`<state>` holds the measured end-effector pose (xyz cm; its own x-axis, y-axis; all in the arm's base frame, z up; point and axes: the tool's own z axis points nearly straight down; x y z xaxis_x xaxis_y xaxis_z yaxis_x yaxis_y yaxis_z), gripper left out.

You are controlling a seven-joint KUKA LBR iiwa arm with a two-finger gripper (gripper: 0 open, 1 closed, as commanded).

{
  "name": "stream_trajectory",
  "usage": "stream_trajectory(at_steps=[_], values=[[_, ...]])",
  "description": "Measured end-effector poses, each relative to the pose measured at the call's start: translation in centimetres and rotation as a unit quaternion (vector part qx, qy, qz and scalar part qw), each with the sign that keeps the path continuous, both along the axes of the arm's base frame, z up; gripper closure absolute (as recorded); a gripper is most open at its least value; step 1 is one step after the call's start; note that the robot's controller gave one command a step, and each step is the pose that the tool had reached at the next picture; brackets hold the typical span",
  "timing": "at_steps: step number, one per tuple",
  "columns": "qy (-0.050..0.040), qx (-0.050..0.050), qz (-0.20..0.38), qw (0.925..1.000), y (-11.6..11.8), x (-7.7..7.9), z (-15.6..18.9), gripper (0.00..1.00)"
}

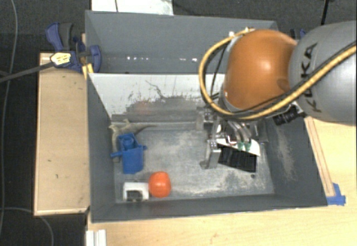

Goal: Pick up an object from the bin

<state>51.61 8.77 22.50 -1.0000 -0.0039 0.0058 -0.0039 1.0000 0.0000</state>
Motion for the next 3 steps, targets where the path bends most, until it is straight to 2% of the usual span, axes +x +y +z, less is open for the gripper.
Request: stream_trajectory(at_steps=[1,2,3], values=[[-0.0043,0.001,-0.001,1.0,-0.1,0.2,0.5,0.0],[-0.0064,0.001,-0.006,1.0,-3.8,0.3,-4.2,0.0],[0.0029,0.0,-0.01,0.9999,-6.4,1.6,-5.0,0.0]])
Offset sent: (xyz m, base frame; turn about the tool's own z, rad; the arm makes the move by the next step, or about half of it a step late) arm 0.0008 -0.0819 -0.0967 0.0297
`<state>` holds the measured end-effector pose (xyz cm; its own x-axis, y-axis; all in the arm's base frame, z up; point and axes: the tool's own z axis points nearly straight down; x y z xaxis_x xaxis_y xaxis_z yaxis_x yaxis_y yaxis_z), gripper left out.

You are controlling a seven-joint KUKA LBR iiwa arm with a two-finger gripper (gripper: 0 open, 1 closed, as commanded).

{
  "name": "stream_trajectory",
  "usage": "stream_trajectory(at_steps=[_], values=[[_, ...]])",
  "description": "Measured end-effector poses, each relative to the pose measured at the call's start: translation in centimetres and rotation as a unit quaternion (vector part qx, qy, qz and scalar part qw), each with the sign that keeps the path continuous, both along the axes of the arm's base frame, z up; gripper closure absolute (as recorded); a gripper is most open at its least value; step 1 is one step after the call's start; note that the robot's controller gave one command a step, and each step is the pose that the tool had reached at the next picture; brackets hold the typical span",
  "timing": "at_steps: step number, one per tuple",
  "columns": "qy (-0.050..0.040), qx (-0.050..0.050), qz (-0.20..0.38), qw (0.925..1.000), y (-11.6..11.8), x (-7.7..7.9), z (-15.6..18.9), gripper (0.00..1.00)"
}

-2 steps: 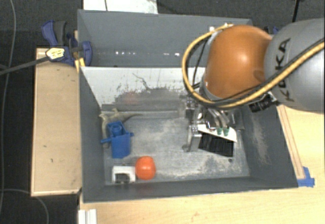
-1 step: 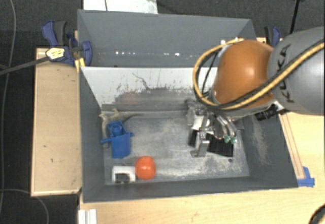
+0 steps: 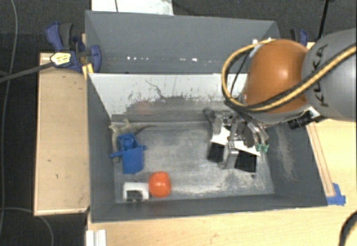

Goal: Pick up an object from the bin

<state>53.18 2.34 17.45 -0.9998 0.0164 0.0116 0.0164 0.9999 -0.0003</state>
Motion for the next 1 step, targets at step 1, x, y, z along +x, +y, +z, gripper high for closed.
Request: stream_trajectory(at_steps=[1], values=[[-0.0143,0.001,0.054,0.9984,-4.28,-0.64,-1.24,0.0]])
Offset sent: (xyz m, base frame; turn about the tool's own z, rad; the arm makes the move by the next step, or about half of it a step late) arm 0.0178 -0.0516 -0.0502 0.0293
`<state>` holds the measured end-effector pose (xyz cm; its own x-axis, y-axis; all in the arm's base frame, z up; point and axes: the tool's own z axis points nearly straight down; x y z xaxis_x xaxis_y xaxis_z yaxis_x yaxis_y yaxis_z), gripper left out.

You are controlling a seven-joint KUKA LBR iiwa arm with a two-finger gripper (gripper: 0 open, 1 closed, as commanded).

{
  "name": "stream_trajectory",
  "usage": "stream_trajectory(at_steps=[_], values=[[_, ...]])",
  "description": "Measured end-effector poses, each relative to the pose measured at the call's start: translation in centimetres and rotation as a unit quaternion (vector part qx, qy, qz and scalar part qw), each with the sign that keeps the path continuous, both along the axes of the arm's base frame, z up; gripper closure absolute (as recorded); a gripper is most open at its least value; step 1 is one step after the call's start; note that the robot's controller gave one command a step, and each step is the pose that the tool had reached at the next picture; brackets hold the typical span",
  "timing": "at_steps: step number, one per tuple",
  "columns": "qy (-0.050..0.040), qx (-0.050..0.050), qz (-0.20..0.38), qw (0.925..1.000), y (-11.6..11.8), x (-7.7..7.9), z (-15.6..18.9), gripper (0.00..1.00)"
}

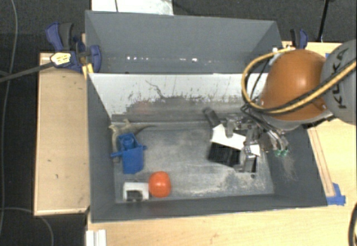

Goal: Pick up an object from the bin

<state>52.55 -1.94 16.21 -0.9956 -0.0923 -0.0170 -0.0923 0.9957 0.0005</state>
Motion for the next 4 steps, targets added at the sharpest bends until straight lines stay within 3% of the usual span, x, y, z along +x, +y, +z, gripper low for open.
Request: stream_trajectory(at_steps=[1,2,3,4], values=[[0.0098,-0.002,-0.04,0.9991,-2.0,1.0,-2.7,0.0],[0.0039,0.001,-0.056,0.9984,-0.5,2.6,-3.5,0.0],[0.0024,0.0,-0.034,0.9994,-0.3,3.1,-3.8,0.0],[0.0068,0.001,0.005,1.0,-2.5,3.5,-5.2,0.0]])
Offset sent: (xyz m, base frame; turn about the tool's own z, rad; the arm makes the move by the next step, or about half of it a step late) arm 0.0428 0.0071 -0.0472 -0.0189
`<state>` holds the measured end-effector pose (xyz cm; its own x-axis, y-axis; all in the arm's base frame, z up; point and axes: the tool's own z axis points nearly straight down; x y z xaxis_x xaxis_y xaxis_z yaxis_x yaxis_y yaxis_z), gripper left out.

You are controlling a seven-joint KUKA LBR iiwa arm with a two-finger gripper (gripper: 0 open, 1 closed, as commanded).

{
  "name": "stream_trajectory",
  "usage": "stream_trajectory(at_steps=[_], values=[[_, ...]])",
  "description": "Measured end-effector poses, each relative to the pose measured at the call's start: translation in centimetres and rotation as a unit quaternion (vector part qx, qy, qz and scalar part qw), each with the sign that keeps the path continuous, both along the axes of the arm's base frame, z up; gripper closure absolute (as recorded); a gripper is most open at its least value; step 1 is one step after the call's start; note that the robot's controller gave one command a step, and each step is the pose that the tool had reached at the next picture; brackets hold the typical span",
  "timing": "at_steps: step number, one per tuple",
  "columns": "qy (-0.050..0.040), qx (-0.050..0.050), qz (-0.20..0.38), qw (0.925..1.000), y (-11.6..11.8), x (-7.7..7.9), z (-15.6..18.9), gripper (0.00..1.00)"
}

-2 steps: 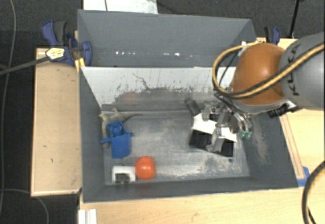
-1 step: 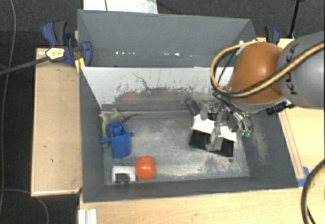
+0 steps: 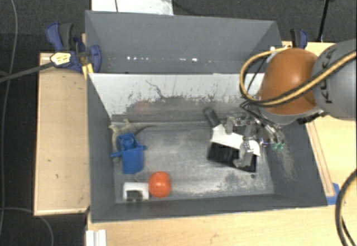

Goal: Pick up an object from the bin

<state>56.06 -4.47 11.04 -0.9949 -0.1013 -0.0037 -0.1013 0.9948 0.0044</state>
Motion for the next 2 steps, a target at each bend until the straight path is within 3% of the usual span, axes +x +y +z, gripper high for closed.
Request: stream_trajectory(at_steps=[1,2], values=[[-0.0064,-0.002,-0.081,0.9967,-1.3,0.1,-0.6,0.0],[-0.0025,0.001,-0.064,0.998,-1.2,1.8,-3.2,0.0]])
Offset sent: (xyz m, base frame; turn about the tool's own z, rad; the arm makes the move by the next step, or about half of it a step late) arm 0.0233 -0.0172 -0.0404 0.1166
